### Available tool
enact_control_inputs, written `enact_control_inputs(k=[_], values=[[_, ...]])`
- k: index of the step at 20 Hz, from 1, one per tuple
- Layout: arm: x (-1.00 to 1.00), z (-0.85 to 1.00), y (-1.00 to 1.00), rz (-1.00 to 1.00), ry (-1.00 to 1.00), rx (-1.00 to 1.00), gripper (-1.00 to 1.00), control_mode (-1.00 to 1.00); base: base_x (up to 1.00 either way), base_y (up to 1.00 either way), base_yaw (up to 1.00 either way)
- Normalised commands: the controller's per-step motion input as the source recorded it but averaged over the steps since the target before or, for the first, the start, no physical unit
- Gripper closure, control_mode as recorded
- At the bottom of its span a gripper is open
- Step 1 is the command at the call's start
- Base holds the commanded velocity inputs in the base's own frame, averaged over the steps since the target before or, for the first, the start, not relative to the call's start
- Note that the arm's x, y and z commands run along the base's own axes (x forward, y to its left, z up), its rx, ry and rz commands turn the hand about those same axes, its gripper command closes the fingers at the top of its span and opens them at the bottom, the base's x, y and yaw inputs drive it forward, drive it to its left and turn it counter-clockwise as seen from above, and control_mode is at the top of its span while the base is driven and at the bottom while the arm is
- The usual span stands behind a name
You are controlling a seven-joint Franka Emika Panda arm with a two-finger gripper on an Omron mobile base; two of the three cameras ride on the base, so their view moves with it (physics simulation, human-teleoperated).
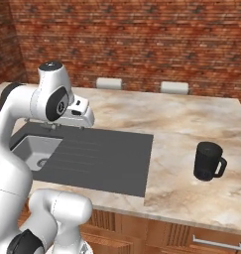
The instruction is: Turn on the sink faucet and place the jug under the water for a few seconds to fill it up.
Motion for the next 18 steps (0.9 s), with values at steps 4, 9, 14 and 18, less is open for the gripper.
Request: enact_control_inputs(k=[4,9,14,18], values=[[0.0,0.0,0.0,0.0,0.0,0.0,-1.0,1.0,0.15,-0.26,0.0],[0.0,0.0,0.0,0.0,0.0,0.0,-1.0,1.0,0.24,-0.28,0.0],[0.0,0.0,0.0,0.0,0.0,0.0,-1.0,1.0,0.01,-0.34,-0.03],[0.0,0.0,0.0,0.0,0.0,0.0,-1.0,1.0,0.01,-0.32,-0.08]])
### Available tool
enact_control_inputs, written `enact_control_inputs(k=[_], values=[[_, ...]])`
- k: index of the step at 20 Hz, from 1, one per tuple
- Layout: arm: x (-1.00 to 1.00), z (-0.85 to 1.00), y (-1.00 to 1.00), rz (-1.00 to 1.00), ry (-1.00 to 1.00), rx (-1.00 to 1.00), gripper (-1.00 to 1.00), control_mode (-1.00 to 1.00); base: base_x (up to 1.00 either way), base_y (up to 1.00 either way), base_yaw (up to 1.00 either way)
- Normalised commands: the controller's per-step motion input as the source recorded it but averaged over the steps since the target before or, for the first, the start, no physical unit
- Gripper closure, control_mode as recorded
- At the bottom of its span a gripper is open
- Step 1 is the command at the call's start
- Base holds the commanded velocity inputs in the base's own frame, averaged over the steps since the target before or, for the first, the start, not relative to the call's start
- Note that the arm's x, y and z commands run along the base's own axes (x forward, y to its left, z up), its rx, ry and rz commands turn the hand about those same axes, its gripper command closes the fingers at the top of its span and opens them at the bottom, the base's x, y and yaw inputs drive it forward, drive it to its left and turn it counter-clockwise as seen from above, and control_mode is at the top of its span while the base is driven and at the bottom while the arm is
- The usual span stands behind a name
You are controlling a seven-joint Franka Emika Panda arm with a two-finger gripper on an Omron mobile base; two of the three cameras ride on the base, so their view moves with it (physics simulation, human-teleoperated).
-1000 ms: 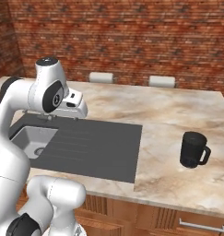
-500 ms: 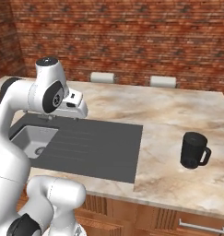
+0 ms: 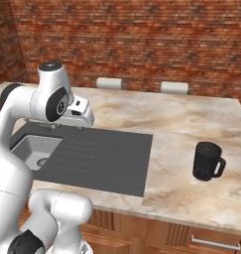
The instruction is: Turn on the sink faucet and place the jug under the water for a few seconds to fill it up.
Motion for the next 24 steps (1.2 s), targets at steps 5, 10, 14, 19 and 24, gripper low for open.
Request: enact_control_inputs(k=[5,10,14,19,24], values=[[0.0,0.0,0.0,0.0,0.0,0.0,-1.0,1.0,0.05,-0.32,-0.01],[0.0,0.0,0.0,0.0,0.0,0.0,-1.0,1.0,0.14,-0.14,0.01],[0.0,0.0,0.0,0.0,0.0,0.0,-1.0,1.0,0.17,-0.05,0.02],[0.0,0.0,0.0,0.0,0.0,0.0,-1.0,1.0,0.14,-0.05,0.02],[0.39,-0.21,-0.05,0.08,-0.03,0.03,-1.0,-1.0,0.0,0.0,0.0]])
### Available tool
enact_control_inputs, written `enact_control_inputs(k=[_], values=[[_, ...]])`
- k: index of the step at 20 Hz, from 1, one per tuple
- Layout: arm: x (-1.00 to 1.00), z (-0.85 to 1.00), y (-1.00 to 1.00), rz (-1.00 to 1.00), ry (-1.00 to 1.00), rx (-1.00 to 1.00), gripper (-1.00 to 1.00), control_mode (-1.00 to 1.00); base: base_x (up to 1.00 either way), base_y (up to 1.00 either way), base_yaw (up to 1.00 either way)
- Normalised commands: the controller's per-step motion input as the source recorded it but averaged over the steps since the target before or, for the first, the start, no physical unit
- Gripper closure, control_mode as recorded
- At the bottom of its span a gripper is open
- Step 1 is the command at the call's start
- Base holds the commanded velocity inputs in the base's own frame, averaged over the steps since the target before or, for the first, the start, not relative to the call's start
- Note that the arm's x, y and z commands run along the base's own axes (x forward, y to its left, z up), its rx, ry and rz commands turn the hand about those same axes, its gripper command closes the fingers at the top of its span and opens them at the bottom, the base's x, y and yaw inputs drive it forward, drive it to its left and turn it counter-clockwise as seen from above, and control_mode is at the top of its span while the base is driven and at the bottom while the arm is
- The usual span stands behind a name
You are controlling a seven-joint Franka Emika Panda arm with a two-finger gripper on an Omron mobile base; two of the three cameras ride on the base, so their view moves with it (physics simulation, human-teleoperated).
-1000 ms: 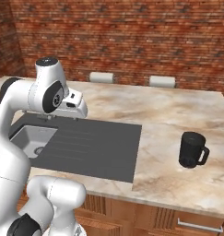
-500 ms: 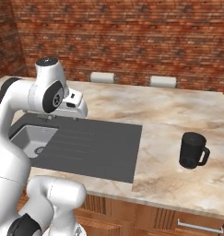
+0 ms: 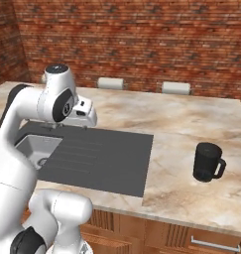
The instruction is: Turn on the sink faucet and place the jug under the water for a few seconds to fill it up.
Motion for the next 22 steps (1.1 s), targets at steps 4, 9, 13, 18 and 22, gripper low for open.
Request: enact_control_inputs(k=[4,9,13,18,22], values=[[0.69,-0.47,0.02,0.22,-0.26,0.04,-1.0,-1.0,0.0,0.0,0.0],[0.7,-0.47,0.2,0.43,-0.48,0.13,-1.0,-1.0,0.0,0.0,0.0],[0.87,-0.05,0.28,0.5,-0.32,0.16,-1.0,-1.0,0.0,0.0,0.0],[0.8,0.0,0.34,0.42,-0.11,0.05,-1.0,-1.0,0.0,0.0,0.0],[0.74,-0.11,0.56,0.33,-0.08,0.0,-1.0,-1.0,0.0,0.0,0.0]])
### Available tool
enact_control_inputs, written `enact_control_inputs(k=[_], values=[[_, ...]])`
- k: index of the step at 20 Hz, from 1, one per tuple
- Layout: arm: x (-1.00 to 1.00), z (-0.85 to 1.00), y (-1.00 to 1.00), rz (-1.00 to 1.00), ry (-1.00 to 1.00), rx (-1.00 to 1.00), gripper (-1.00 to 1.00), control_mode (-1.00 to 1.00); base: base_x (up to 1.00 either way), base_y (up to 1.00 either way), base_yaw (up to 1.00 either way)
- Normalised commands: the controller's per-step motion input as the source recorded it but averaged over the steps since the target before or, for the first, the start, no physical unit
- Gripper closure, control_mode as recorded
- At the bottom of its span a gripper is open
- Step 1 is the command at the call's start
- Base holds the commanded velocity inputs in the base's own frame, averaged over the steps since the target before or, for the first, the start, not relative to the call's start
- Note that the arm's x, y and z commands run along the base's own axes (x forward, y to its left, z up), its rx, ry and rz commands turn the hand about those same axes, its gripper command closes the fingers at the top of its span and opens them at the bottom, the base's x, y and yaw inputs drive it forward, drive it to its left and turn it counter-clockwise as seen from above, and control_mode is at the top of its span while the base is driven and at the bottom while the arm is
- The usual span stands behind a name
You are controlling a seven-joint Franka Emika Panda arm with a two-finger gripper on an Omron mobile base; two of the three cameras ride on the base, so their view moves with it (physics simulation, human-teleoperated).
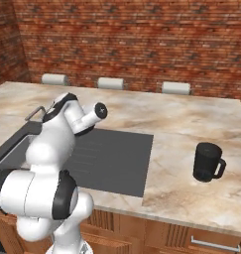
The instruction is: Turn on the sink faucet and place the jug under the water for a few seconds to fill it up.
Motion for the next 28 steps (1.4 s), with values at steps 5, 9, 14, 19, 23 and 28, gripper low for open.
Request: enact_control_inputs(k=[5,9,14,19,23,28], values=[[0.1,-0.22,0.37,0.18,-0.02,-0.01,-1.0,-1.0,0.0,0.0,0.0],[0.27,-0.14,0.36,0.03,0.0,0.0,-1.0,-1.0,0.0,0.0,0.0],[0.41,-0.28,0.58,0.0,-0.08,0.0,-1.0,-1.0,0.0,0.0,0.0],[0.37,-0.37,0.56,0.01,-0.12,0.0,-1.0,-1.0,0.0,0.0,0.0],[0.27,-0.35,0.4,0.0,-0.13,0.0,-1.0,-1.0,0.0,0.0,0.0],[0.28,-0.31,0.41,0.0,0.0,0.0,-1.0,-1.0,0.0,0.0,0.0]])
